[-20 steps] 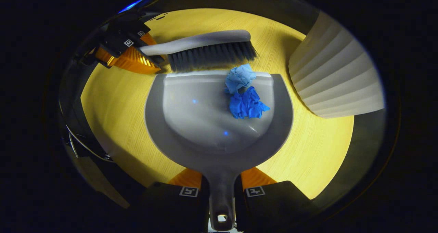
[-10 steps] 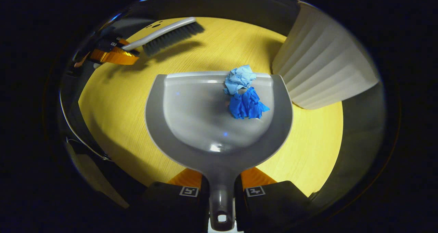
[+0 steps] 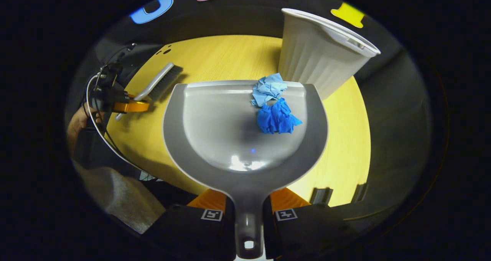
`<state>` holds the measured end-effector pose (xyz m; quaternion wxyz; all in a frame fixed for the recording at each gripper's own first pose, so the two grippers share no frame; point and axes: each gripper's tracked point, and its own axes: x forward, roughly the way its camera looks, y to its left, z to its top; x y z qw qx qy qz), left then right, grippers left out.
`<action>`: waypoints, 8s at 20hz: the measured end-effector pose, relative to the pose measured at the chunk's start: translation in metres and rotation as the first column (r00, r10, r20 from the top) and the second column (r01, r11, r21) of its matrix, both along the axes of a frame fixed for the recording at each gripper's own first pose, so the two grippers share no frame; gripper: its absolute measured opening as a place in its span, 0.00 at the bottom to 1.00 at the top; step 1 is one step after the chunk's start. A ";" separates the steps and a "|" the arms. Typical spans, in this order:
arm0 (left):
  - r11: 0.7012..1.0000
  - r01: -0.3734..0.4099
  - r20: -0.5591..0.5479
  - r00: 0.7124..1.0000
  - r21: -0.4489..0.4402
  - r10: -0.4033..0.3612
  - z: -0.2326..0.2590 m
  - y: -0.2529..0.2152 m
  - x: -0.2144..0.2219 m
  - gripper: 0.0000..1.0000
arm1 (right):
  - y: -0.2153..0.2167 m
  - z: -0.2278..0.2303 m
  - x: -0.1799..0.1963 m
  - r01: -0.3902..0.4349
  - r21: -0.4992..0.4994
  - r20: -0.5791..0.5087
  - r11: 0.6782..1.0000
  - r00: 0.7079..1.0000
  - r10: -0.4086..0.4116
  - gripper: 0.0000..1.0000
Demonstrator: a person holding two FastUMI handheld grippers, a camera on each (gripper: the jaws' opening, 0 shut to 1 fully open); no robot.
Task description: Pick up the small broom and dustpan from the desktop, sweep the trash into the dustpan with the broom, and then empty the trash into the garbage bin.
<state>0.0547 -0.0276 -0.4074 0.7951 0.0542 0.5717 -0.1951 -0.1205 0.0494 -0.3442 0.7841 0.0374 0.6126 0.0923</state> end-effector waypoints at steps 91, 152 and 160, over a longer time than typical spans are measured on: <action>1.000 -0.027 -0.042 0.999 -0.004 0.027 -0.002 0.018 -0.027 0.22 | -0.165 0.142 0.196 0.005 -0.251 0.168 0.968 0.985 0.039 0.35; 0.985 -0.068 -0.016 0.997 0.158 0.071 0.018 0.008 -0.024 0.70 | 0.091 -0.116 0.101 -0.186 -0.079 -0.062 0.979 0.981 0.182 0.82; 0.985 -0.061 0.023 0.998 0.161 0.059 0.042 0.002 -0.024 0.89 | 0.089 -0.091 0.099 -0.153 -0.039 -0.024 0.987 0.988 0.152 0.92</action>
